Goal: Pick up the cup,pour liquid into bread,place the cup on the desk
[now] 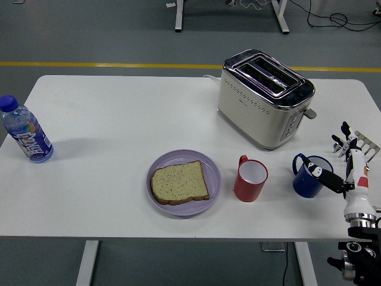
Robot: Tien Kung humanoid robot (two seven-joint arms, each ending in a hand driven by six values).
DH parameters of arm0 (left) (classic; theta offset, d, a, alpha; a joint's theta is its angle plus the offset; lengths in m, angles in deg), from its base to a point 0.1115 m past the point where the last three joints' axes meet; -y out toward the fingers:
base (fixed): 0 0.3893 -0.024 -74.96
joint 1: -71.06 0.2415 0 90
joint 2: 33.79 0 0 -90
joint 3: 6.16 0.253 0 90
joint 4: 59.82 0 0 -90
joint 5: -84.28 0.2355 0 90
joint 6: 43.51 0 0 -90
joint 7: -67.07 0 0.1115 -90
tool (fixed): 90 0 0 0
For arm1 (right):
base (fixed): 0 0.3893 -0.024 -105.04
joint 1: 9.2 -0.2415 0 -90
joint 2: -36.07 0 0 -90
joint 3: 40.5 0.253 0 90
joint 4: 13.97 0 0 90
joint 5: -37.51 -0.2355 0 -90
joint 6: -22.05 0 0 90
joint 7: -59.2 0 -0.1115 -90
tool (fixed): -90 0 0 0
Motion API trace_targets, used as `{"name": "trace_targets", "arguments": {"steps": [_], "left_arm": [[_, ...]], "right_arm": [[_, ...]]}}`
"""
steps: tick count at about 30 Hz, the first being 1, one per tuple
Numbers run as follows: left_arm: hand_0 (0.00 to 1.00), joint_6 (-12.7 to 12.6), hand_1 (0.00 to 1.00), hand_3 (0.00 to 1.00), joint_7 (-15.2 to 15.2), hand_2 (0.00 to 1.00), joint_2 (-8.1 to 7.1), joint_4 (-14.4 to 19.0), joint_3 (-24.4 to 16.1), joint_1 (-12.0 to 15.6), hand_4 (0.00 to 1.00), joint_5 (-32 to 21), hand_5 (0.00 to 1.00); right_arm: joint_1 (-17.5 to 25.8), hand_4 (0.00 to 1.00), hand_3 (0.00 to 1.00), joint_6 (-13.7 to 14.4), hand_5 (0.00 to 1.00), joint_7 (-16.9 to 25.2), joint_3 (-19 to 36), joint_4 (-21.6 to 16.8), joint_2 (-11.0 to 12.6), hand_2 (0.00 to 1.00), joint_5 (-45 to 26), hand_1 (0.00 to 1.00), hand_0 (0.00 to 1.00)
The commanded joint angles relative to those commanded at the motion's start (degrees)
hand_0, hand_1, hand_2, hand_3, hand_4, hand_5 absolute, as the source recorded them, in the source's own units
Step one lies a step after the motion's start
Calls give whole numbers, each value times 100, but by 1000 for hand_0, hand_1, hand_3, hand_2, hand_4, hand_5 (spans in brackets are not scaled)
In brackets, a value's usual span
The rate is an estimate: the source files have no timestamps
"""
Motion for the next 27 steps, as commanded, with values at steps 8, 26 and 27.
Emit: {"name": "trace_targets", "arguments": {"steps": [8, 26, 27], "left_arm": [[684, 5, 691, 549, 18, 696, -5, -2, 30, -4, 253, -44, 998], [684, -5, 691, 548, 32, 696, -8, -18, 21, 61, 253, -34, 998], [683, -5, 691, 548, 30, 696, -8, -18, 17, 64, 254, -28, 998]], "right_arm": [[11, 960, 948, -123, 2, -269, 552, -548, 8, 923, -248, 812, 904], [75, 845, 797, -725, 83, -567, 1109, -916, -26, 777, -1762, 703, 779], [77, 813, 742, -735, 109, -571, 1115, -915, -29, 732, -1776, 677, 754]]}}
